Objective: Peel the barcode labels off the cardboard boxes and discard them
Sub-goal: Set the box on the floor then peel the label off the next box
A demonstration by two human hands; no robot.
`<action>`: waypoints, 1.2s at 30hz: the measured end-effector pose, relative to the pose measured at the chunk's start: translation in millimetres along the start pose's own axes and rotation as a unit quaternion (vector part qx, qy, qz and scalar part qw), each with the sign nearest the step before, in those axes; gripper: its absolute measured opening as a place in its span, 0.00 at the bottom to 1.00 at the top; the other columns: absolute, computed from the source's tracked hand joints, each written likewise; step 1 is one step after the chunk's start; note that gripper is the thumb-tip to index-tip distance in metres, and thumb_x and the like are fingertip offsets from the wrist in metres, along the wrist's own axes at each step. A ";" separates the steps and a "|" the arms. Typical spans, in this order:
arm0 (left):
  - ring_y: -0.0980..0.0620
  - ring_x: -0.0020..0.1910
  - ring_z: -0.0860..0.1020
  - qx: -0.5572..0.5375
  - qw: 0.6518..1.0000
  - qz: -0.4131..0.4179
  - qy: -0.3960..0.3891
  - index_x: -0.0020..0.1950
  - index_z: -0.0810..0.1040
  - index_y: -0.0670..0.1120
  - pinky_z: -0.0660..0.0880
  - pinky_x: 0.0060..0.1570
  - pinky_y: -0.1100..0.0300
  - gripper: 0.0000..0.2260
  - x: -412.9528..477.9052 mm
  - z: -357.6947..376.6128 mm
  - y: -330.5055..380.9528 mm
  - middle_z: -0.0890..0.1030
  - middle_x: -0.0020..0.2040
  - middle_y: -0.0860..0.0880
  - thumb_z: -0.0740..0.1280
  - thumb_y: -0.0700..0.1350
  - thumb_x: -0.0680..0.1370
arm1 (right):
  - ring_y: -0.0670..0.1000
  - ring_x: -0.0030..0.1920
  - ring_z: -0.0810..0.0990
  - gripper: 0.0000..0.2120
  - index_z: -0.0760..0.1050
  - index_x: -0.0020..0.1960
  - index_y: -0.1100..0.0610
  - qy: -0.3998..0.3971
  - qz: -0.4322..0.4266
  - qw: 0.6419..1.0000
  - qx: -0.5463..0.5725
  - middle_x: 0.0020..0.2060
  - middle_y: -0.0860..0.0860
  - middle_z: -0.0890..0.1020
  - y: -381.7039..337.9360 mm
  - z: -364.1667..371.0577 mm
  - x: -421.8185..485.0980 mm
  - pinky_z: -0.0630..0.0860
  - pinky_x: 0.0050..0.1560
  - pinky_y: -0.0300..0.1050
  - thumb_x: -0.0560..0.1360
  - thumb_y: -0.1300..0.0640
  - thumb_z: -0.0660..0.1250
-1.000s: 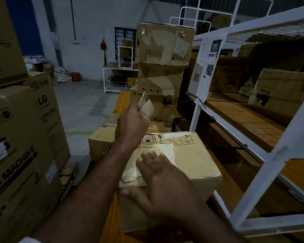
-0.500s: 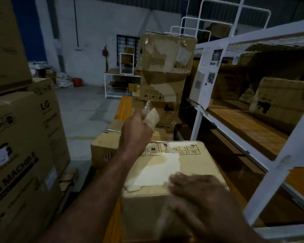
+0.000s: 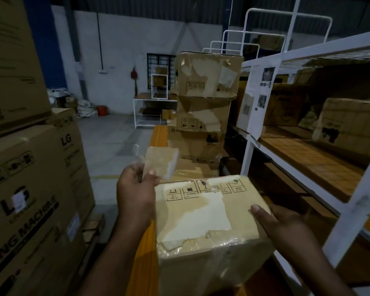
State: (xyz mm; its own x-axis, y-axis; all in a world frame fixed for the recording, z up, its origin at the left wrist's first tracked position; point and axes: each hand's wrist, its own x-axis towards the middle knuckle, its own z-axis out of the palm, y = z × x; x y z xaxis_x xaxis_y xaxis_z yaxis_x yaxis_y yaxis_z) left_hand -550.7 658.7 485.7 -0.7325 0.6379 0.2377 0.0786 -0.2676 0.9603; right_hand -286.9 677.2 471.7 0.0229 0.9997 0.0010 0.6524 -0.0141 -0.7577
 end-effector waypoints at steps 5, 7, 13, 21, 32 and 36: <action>0.45 0.46 0.84 -0.076 0.994 0.052 0.057 0.55 0.78 0.48 0.81 0.41 0.51 0.04 8.7 -12.6 27.2 0.84 0.47 0.45 0.66 0.44 0.81 | 0.45 0.44 0.78 0.18 0.77 0.59 0.49 0.036 -0.090 0.995 0.014 0.44 0.45 0.80 -35.5 -11.3 -15.6 0.74 0.41 0.45 0.76 0.39 0.61; 0.51 0.42 0.84 -0.097 0.988 0.102 0.067 0.57 0.77 0.47 0.81 0.38 0.55 0.06 17.1 -19.4 54.5 0.84 0.48 0.47 0.66 0.45 0.81 | 0.45 0.44 0.79 0.20 0.76 0.58 0.48 0.051 -0.150 0.985 0.065 0.44 0.44 0.80 -55.6 -19.8 -20.4 0.75 0.37 0.44 0.74 0.38 0.60; 0.53 0.34 0.76 -0.223 0.948 0.212 0.077 0.51 0.77 0.46 0.75 0.32 0.59 0.04 63.7 -11.6 103.6 0.83 0.47 0.44 0.70 0.42 0.77 | 0.42 0.48 0.78 0.19 0.66 0.66 0.44 0.083 -0.238 0.942 0.224 0.51 0.41 0.77 -94.2 -16.7 22.5 0.79 0.38 0.43 0.77 0.50 0.66; 0.56 0.29 0.75 -0.229 0.973 -0.027 0.021 0.53 0.80 0.45 0.74 0.28 0.62 0.06 112.3 -12.1 -9.1 0.81 0.40 0.47 0.68 0.37 0.77 | 0.52 0.58 0.79 0.21 0.68 0.65 0.49 0.089 -0.147 0.982 0.072 0.59 0.49 0.79 -46.4 93.9 104.3 0.80 0.53 0.57 0.74 0.54 0.70; 0.45 0.45 0.85 -0.165 0.973 -0.121 -0.110 0.58 0.76 0.37 0.81 0.51 0.46 0.08 102.6 11.7 -44.5 0.86 0.47 0.41 0.66 0.36 0.79 | 0.49 0.59 0.76 0.26 0.68 0.67 0.48 -0.029 -0.085 0.993 0.075 0.59 0.45 0.76 -32.4 166.2 124.8 0.78 0.56 0.55 0.72 0.46 0.71; 0.45 0.44 0.86 -0.043 0.991 -0.024 -0.124 0.57 0.78 0.42 0.83 0.45 0.53 0.07 91.2 7.6 -40.1 0.85 0.50 0.44 0.67 0.39 0.79 | 0.50 0.42 0.82 0.10 0.79 0.47 0.49 0.005 -0.115 0.986 0.124 0.40 0.48 0.82 -51.3 154.5 103.3 0.82 0.46 0.55 0.78 0.44 0.63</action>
State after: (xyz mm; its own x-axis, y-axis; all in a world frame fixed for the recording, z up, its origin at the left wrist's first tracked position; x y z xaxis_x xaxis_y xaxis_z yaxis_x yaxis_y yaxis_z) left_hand -615.4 733.0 470.0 -0.5451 0.8058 0.2316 -0.0178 -0.2873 0.9577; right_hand -435.0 784.0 409.9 -0.0963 0.9757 0.1968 0.4360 0.2191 -0.8729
